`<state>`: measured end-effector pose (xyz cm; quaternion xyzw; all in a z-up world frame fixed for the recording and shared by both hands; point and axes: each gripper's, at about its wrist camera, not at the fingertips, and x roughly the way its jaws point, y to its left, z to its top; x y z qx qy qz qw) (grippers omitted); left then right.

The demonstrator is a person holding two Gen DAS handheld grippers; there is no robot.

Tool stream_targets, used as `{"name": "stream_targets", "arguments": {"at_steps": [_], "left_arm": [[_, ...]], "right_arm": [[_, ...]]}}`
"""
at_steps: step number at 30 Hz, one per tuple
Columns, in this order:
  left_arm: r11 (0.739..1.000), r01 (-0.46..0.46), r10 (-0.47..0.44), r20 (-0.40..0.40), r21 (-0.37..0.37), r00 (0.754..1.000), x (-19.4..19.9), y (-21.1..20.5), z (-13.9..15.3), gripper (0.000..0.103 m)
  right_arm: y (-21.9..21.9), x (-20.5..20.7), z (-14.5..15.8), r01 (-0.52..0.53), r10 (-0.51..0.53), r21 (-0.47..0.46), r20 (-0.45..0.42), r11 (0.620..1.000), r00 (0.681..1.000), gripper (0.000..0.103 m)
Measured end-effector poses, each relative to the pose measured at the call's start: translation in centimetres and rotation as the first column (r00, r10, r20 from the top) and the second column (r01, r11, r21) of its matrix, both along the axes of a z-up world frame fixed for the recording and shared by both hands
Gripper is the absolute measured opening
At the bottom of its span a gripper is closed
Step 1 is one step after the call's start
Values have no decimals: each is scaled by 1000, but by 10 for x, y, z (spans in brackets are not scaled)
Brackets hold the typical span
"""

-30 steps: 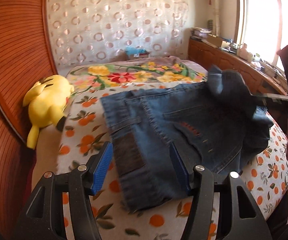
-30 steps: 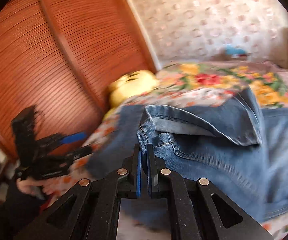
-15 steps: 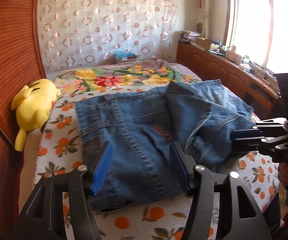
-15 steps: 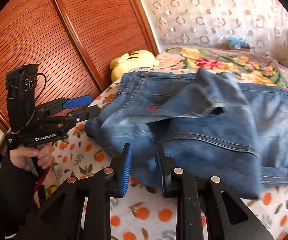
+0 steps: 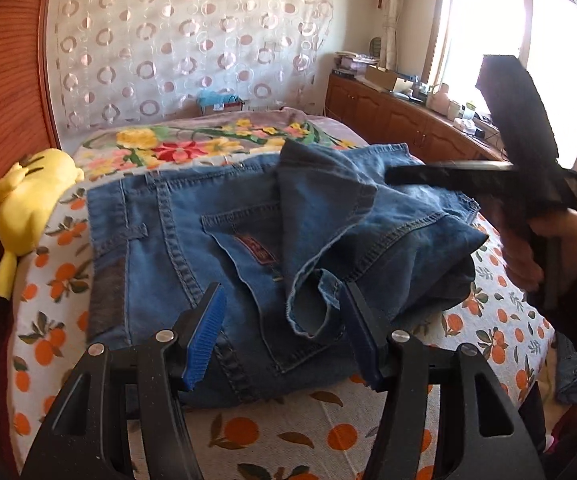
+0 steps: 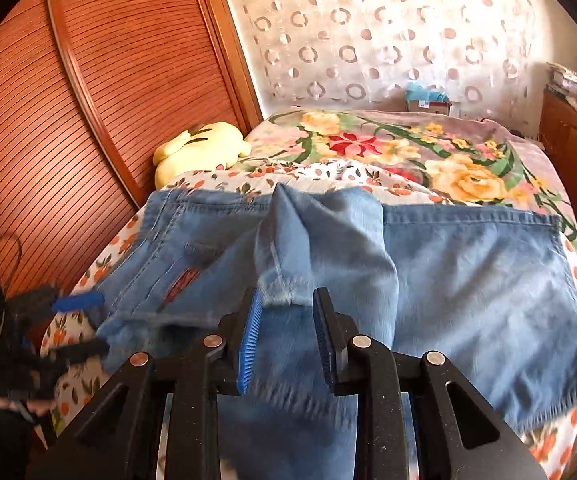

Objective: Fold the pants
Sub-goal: 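Grasp the jeans leg edge with the left gripper and lift it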

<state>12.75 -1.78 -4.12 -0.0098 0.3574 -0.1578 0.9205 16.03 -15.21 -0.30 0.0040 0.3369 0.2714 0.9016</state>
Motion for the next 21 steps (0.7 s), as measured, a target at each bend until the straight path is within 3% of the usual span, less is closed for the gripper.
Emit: {"name": "stream_targets", "arguments": {"at_steps": [4,9,14,16,17,21], "left_arm": [[1000,-3,3,-20,24,1000,4,-3,-9,60],[1000,13,-13,-28,2,1000,4,-4,-16,60],[998,52,-52,-36,-19,998,5,-7,-20,43],[998,62,-64,-36,-32,997,3,-6,-21,34],[997,65,-66,-34,-41,997,3,-3,-22,26],[993,66,-69,-28,-95,997,-1,4,-18,15]], "right_arm": [[15,12,-3,-25,25,2,-31,1000,999,33],[24,26,-16,-56,49,-50,-129,997,990,37],[38,25,-20,-112,100,-56,-188,992,977,37],[40,24,-12,-144,133,-51,-186,988,974,19],[44,23,-7,-152,141,-52,-174,987,975,16],[48,24,25,-131,131,-8,-74,991,989,10]]}}
